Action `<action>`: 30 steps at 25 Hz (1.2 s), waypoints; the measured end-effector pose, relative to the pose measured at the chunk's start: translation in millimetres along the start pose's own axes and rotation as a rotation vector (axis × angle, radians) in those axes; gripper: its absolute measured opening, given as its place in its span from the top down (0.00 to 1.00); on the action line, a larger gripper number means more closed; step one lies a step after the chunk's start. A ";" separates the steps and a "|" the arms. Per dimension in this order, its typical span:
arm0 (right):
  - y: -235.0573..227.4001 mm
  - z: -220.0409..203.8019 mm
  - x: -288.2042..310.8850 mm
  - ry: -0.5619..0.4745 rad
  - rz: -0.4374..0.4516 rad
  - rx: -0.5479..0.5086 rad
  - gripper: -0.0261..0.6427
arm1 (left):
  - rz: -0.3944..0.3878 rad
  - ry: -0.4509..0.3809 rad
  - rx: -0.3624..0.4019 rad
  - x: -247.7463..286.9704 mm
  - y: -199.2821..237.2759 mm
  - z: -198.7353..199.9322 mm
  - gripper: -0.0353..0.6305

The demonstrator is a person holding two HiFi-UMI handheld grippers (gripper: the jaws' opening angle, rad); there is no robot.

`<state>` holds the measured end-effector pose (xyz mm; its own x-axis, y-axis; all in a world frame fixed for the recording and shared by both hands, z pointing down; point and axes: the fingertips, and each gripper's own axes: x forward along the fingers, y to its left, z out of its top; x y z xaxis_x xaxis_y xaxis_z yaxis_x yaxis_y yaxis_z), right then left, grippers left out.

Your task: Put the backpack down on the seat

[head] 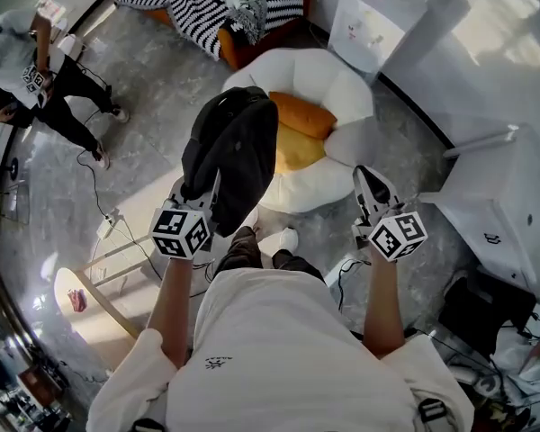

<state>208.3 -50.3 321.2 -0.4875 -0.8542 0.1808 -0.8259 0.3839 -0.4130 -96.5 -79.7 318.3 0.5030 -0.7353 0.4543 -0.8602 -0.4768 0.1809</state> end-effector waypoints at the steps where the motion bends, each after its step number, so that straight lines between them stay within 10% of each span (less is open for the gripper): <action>1: 0.5 -0.8 0.8 0.004 -0.009 -0.001 0.93 | -0.018 0.005 0.001 4.6 1.3 -0.8 0.85; 30: 1.4 -83.3 104.4 0.110 -0.192 0.030 0.93 | -0.397 0.177 0.034 164.3 49.8 -55.6 0.85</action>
<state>132.6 -109.7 413.9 -0.3516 -0.8664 0.3545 -0.8983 0.2058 -0.3881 -61.3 -197.5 450.4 0.7696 -0.3995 0.4982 -0.5982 -0.7238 0.3438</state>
